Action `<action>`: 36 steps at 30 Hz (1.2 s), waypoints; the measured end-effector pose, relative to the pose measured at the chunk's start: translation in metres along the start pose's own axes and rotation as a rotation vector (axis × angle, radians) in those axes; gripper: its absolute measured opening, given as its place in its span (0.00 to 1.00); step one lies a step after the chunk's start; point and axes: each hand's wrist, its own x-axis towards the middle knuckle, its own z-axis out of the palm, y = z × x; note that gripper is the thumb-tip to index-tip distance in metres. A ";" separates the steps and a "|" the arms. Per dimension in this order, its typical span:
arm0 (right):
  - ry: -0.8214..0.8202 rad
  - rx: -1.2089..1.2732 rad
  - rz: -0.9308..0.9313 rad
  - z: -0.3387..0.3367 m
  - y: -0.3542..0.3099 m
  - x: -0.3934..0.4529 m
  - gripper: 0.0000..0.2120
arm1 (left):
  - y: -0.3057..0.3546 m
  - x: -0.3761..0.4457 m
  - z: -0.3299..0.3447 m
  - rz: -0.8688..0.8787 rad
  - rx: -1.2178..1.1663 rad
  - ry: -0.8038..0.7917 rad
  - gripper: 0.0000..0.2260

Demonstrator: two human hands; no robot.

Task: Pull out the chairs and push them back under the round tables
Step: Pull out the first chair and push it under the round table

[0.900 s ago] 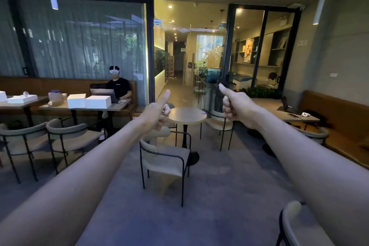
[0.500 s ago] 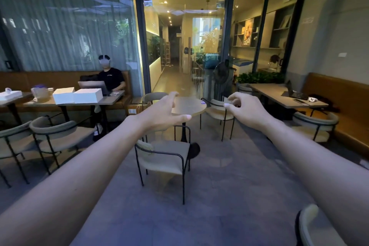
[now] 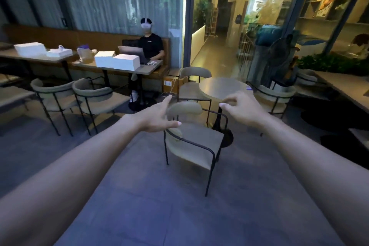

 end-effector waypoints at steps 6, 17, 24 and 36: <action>-0.211 -0.316 -0.020 0.077 -0.010 0.115 0.37 | -0.081 0.072 -0.020 0.042 0.490 0.080 0.51; -0.421 -0.420 0.075 0.188 0.079 0.252 0.43 | -0.134 0.276 -0.021 0.279 0.641 -0.134 0.50; -0.499 -0.305 0.265 0.266 0.159 0.355 0.39 | -0.181 0.420 0.000 0.148 0.587 -0.292 0.21; -0.720 0.108 0.509 0.453 0.193 0.483 0.25 | -0.315 0.582 0.077 0.117 0.605 -0.639 0.19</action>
